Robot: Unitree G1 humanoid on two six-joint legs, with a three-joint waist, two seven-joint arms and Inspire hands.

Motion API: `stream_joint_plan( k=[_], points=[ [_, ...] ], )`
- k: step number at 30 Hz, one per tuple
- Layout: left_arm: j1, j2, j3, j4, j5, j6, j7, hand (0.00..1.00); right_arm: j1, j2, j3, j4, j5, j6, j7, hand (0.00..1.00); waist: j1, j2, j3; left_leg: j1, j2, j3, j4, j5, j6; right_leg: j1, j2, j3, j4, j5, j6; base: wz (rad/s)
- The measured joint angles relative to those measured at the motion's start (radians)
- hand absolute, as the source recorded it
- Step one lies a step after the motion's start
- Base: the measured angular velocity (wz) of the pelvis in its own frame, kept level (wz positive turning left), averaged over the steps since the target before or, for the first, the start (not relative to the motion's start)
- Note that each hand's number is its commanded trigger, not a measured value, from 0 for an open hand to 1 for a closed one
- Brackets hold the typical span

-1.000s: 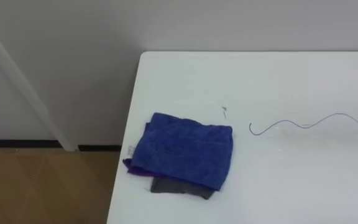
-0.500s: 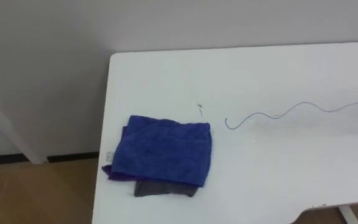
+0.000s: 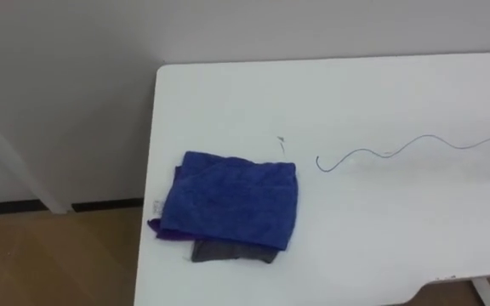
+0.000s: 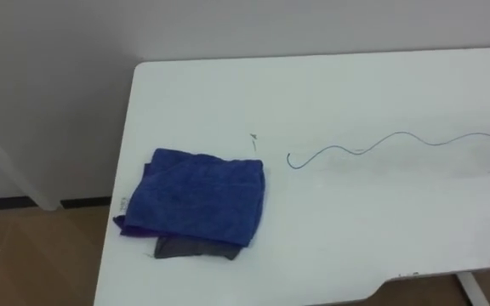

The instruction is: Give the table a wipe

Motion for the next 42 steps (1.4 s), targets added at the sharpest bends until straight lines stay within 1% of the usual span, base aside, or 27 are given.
stream_joint_plan(
  k=[1, 3, 5, 7, 8, 9, 10, 11, 12, 13, 14, 15, 16, 18, 19, 21, 25, 27, 29, 32, 34, 38, 40, 42],
  points=[
    [0.000, 0.003, -0.008, 0.001, 0.000, -0.002, -0.001, 0.00, 0.001, 0.000, 0.014, -0.033, -0.027, -0.002, -0.004, 0.00, 0.004, 0.000, -0.0002, 0.000, 0.000, 0.000, 0.000, 0.000, 0.000, 0.000, 0.000, 0.001, 0.000, 0.000, 0.000, -0.03],
    [0.000, 0.004, -0.016, 0.004, 0.000, -0.017, -0.001, 0.00, 0.028, 0.003, 0.079, -0.183, -0.152, -0.020, -0.008, 0.00, 0.030, 0.000, -0.0001, 0.003, 0.001, -0.001, 0.000, 0.000, 0.000, 0.002, 0.000, 0.000, 0.000, 0.002, 0.000, -0.03],
    [-0.001, 0.003, -0.028, 0.005, -0.001, -0.016, 0.000, 0.00, 0.031, 0.004, 0.131, -0.260, -0.250, -0.032, -0.011, 0.00, 0.043, -0.002, 0.0003, 0.000, 0.001, -0.001, 0.000, 0.000, 0.000, 0.000, -0.001, -0.003, -0.002, 0.002, 0.000, 0.04],
    [-0.005, 0.001, -0.040, 0.004, -0.001, -0.016, 0.000, 0.00, 0.031, 0.011, 0.170, -0.316, -0.330, -0.036, -0.010, 0.00, 0.045, -0.001, -0.0013, -0.005, 0.000, -0.005, 0.000, 0.000, 0.001, 0.000, -0.003, -0.016, -0.002, 0.003, 0.001, 0.17],
    [-0.006, 0.001, -0.048, 0.001, -0.001, -0.017, 0.000, 0.00, 0.031, 0.016, 0.193, -0.345, -0.381, -0.041, -0.008, 0.00, 0.053, -0.005, -0.0003, -0.009, 0.000, -0.005, 0.000, 0.001, 0.001, 0.000, -0.004, -0.024, -0.002, 0.003, 0.002, 0.13],
    [-0.010, 0.001, -0.056, 0.001, -0.001, -0.017, 0.000, 0.00, 0.031, 0.016, 0.226, -0.380, -0.411, -0.042, -0.004, 0.00, 0.071, -0.007, 0.0009, -0.011, 0.000, -0.007, 0.000, 0.001, 0.002, 0.000, -0.004, -0.025, -0.002, 0.003, 0.002, 0.07],
    [-0.010, 0.001, -0.061, 0.001, -0.001, -0.017, 0.000, 0.00, 0.030, 0.015, 0.242, -0.398, -0.424, -0.043, -0.001, 0.00, 0.079, -0.009, 0.0007, -0.012, 0.000, -0.008, 0.000, 0.001, 0.002, 0.000, -0.003, -0.025, -0.002, 0.003, 0.002, 0.00],
    [-0.011, 0.001, -0.074, 0.001, -0.001, -0.017, 0.000, 0.00, 0.025, 0.014, 0.273, -0.424, -0.454, -0.053, 0.008, 0.00, 0.093, -0.008, 0.0009, -0.014, 0.001, -0.010, 0.001, 0.001, 0.002, 0.000, -0.003, -0.026, -0.003, 0.004, 0.001, 0.00],
    [-0.015, 0.001, -0.091, 0.001, -0.001, -0.018, -0.001, 0.00, 0.021, 0.011, 0.298, -0.437, -0.479, -0.069, 0.020, 0.00, 0.100, -0.004, 0.0023, -0.016, 0.001, -0.012, 0.001, 0.001, 0.002, 0.001, -0.003, -0.029, -0.004, 0.005, 0.002, 0.06],
    [-0.017, 0.001, -0.098, 0.001, -0.001, -0.019, -0.002, 0.00, 0.015, 0.011, 0.307, -0.439, -0.498, -0.075, 0.028, 0.00, 0.102, -0.005, 0.0014, -0.018, 0.000, -0.016, 0.002, 0.001, 0.002, 0.002, -0.003, -0.031, -0.004, 0.006, 0.003, 0.18],
    [-0.020, 0.001, -0.114, 0.001, 0.000, -0.025, -0.003, 0.00, 0.000, 0.009, 0.333, -0.444, -0.525, -0.080, 0.045, 0.00, 0.103, -0.003, 0.0022, -0.020, 0.000, -0.029, 0.002, 0.001, 0.002, 0.001, -0.003, -0.035, -0.005, 0.008, 0.005, 0.17],
    [-0.018, 0.001, -0.124, 0.001, 0.000, -0.032, -0.006, 0.00, -0.007, 0.012, 0.357, -0.457, -0.553, -0.082, 0.059, 0.00, 0.112, 0.003, 0.0051, -0.022, 0.000, -0.033, 0.002, 0.002, 0.003, 0.002, -0.003, -0.040, -0.005, 0.009, 0.005, 0.13],
    [-0.014, 0.001, -0.130, 0.001, 0.001, -0.034, -0.007, 0.00, -0.008, 0.012, 0.370, -0.462, -0.571, -0.083, 0.064, 0.00, 0.119, 0.005, 0.0051, -0.022, -0.001, -0.036, 0.002, 0.002, 0.003, 0.003, -0.004, -0.042, -0.006, 0.009, 0.005, 0.06],
    [-0.015, 0.000, -0.139, 0.002, 0.009, -0.039, -0.007, 0.00, -0.009, 0.013, 0.422, -0.482, -0.643, -0.087, 0.097, 0.00, 0.128, 0.009, 0.0055, -0.024, -0.001, -0.052, 0.000, 0.003, 0.004, 0.007, -0.006, -0.067, -0.006, 0.009, 0.005, 0.18],
    [-0.018, 0.000, -0.139, 0.003, 0.011, -0.040, -0.007, 0.00, -0.009, 0.013, 0.434, -0.488, -0.656, -0.088, 0.106, 0.00, 0.129, 0.009, 0.0056, -0.023, -0.001, -0.057, 0.000, 0.003, 0.006, 0.008, -0.006, -0.068, -0.006, 0.009, 0.005, 0.20],
    [-0.023, -0.001, -0.143, 0.008, 0.013, -0.040, -0.008, 0.00, -0.013, 0.013, 0.478, -0.503, -0.687, -0.100, 0.133, 0.00, 0.149, 0.009, 0.0055, -0.021, 0.000, -0.065, -0.001, 0.004, 0.007, 0.013, -0.005, -0.078, -0.007, 0.009, 0.005, 0.08],
    [-0.023, 0.000, -0.164, 0.008, 0.017, -0.040, -0.015, 0.00, -0.024, 0.013, 0.536, -0.535, -0.735, -0.100, 0.178, 0.00, 0.160, 0.009, 0.0057, -0.020, 0.000, -0.074, -0.001, 0.004, 0.007, 0.022, -0.005, -0.089, -0.010, 0.009, 0.005, 0.12],
    [-0.023, 0.001, -0.181, 0.007, 0.019, -0.039, -0.016, 0.00, -0.026, 0.013, 0.587, -0.551, -0.772, -0.102, 0.214, 0.00, 0.173, 0.006, 0.0050, -0.024, -0.001, -0.080, -0.001, 0.004, 0.007, 0.024, -0.007, -0.096, -0.019, 0.009, 0.005, 0.06],
    [-0.029, 0.001, -0.192, 0.007, 0.022, -0.040, -0.021, 0.00, -0.026, 0.014, 0.624, -0.551, -0.819, -0.104, 0.244, 0.00, 0.178, 0.003, 0.0036, -0.031, -0.001, -0.085, -0.001, 0.004, 0.007, 0.024, -0.007, -0.107, -0.023, 0.009, 0.005, 0.13],
    [-0.031, 0.000, -0.205, 0.009, 0.026, -0.048, -0.028, 0.00, -0.025, 0.018, 0.697, -0.551, -0.882, -0.108, 0.288, 0.00, 0.190, 0.001, 0.0030, -0.033, -0.001, -0.086, -0.001, 0.004, 0.007, 0.025, -0.006, -0.109, -0.023, 0.009, 0.005, 0.07],
    [-0.031, 0.000, -0.210, 0.009, 0.026, -0.054, -0.033, 0.00, -0.025, 0.021, 0.727, -0.551, -0.905, -0.108, 0.313, 0.00, 0.202, 0.002, 0.0033, -0.033, -0.001, -0.086, -0.001, 0.004, 0.007, 0.026, -0.006, -0.107, -0.024, 0.009, 0.005, 0.00],
    [-0.034, -0.003, -0.221, 0.009, 0.025, -0.055, -0.037, 0.00, -0.025, 0.028, 0.788, -0.550, -0.945, -0.108, 0.362, 0.00, 0.207, 0.001, 0.0048, -0.035, -0.002, -0.094, -0.002, 0.004, 0.007, 0.027, -0.009, -0.108, -0.026, 0.009, 0.005, 0.06],
    [-0.034, -0.005, -0.221, 0.009, 0.024, -0.055, -0.039, 0.00, -0.025, 0.035, 0.806, -0.550, -0.961, -0.108, 0.370, 0.00, 0.208, 0.003, 0.0065, -0.036, -0.002, -0.096, -0.002, 0.004, 0.007, 0.027, -0.009, -0.108, -0.027, 0.009, 0.005, 0.00],
    [-0.035, -0.003, -0.234, 0.008, 0.024, -0.055, -0.043, 0.00, -0.020, 0.036, 0.830, -0.551, -0.973, -0.108, 0.388, 0.00, 0.207, 0.004, 0.0066, -0.035, -0.002, -0.097, -0.002, 0.004, 0.007, 0.027, -0.009, -0.109, -0.027, 0.009, 0.005, 0.00]
  ],
)
